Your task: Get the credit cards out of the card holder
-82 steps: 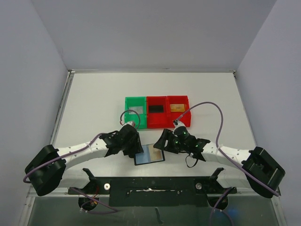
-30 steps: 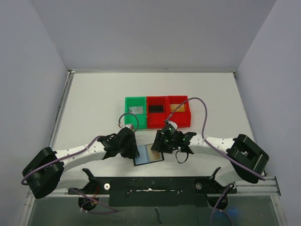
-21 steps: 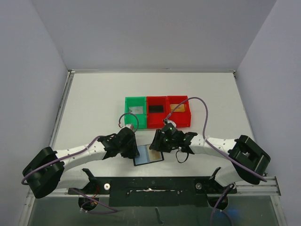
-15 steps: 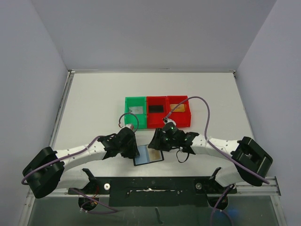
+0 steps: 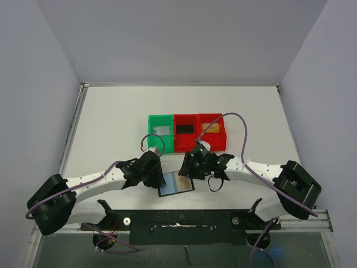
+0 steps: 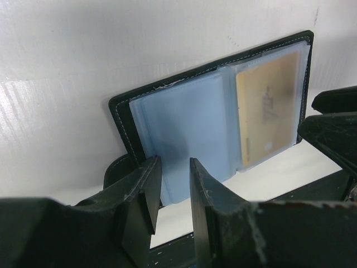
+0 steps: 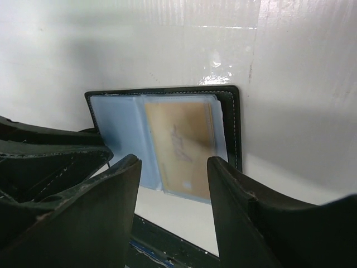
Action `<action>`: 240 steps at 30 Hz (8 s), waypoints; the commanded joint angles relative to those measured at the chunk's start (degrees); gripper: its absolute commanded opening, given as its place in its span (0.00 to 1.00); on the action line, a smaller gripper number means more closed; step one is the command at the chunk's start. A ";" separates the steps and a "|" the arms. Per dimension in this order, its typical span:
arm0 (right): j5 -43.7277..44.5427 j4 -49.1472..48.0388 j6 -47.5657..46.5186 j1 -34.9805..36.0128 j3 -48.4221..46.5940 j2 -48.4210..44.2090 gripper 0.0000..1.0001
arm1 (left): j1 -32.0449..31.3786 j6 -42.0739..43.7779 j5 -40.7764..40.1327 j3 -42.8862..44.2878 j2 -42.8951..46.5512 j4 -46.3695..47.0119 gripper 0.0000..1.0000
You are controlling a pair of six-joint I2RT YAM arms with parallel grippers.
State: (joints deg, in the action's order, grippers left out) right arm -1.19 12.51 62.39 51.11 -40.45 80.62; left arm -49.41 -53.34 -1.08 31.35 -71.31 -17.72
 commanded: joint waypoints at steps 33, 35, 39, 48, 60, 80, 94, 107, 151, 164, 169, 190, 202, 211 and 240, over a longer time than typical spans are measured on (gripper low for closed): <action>5.90 9.40 -4.53 3.06 -9.20 5.27 0.46 | -0.18 1.22 1.70 0.18 -1.47 3.81 0.25; 5.41 8.89 -4.73 3.15 -9.26 6.26 0.47 | -0.24 1.14 1.23 0.64 -1.40 2.77 0.28; 6.07 10.35 -4.63 3.80 -10.71 8.80 0.46 | -0.25 1.18 -0.37 1.58 -0.76 -0.15 0.38; 6.88 12.38 -3.98 4.77 -12.59 13.06 0.47 | -0.24 1.01 -2.47 1.59 -0.61 -3.24 0.43; 9.29 15.62 -4.39 5.40 -15.14 13.06 0.53 | -0.20 0.52 -4.57 0.64 1.08 -5.19 0.44; 9.13 14.85 -6.58 7.64 -18.26 13.10 0.35 | -0.18 0.68 1.82 -2.48 -2.70 3.30 0.25; 11.91 17.39 -5.61 7.66 -17.91 10.45 0.21 | -0.24 1.21 0.87 -0.97 -1.33 2.60 0.24; 10.38 14.18 -4.57 7.50 -15.43 6.31 0.23 | -0.24 1.78 2.23 -0.45 -1.86 3.53 0.24; -0.63 -8.31 0.08 -4.39 3.65 -13.82 0.63 | 0.09 -3.20 -3.78 -0.75 13.43 -0.70 0.40; 14.74 -10.31 10.50 -4.43 17.70 -31.41 0.84 | 0.05 -3.53 -5.39 0.85 17.76 0.38 0.43; 9.10 -15.49 14.59 -6.06 24.71 -33.12 0.96 | 0.03 -3.96 -1.64 0.31 14.66 1.25 0.43; -4.29 -23.17 7.31 -1.05 11.72 -11.11 0.76 | -0.17 -6.15 1.53 -3.16 8.87 7.57 0.43; -11.26 -22.26 4.74 -0.50 5.83 2.12 0.52 | -0.16 -6.16 2.84 -4.52 5.84 10.22 0.39; -11.62 -19.97 4.02 -0.34 4.63 6.24 0.45 | -0.16 -5.50 3.21 -4.20 3.84 9.94 0.30; -16.39 -29.09 4.88 -3.23 10.51 2.99 0.01 | -0.18 -1.46 0.78 -1.38 -1.58 2.81 0.21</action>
State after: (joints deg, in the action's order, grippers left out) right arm -15.75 -12.12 67.53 48.64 -30.81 87.24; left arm -49.41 -56.47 1.76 28.67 -71.72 -12.36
